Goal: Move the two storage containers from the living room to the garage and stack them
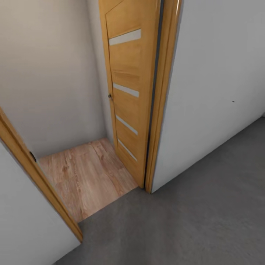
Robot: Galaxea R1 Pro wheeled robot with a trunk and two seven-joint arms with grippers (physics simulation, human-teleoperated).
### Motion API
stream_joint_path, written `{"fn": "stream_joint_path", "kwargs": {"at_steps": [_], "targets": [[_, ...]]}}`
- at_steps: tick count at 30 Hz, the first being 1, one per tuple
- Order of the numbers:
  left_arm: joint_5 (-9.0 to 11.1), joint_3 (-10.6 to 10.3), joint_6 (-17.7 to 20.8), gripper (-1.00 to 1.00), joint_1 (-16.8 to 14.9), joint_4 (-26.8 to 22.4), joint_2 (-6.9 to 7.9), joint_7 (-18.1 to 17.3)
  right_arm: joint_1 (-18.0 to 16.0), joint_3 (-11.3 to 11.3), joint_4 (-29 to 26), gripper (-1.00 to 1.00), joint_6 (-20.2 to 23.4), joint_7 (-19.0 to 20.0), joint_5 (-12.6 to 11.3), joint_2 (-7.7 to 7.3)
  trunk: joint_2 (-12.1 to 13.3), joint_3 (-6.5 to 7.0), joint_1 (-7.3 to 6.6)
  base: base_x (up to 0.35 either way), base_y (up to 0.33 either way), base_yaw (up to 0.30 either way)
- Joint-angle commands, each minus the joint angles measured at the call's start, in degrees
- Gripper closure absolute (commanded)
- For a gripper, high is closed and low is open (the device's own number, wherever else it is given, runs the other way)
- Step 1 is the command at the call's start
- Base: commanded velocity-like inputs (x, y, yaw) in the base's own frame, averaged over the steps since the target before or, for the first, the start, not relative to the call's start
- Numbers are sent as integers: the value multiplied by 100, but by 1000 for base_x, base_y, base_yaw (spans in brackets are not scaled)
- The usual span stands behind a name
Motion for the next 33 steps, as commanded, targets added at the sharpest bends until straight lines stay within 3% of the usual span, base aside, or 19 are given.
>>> {"fn": "stream_joint_path", "kwargs": {"at_steps": [1,33], "targets": [[38,-15,-5,-100,-3,-1,-2,16,-6,48,17,-100,-30,-7,-48,5,-4,-6,4,321,0,0],[43,-19,-5,-100,-2,-1,-2,16,-6,48,17,-100,-30,-7,-42,5,-4,-6,4,321,0,0]]}}
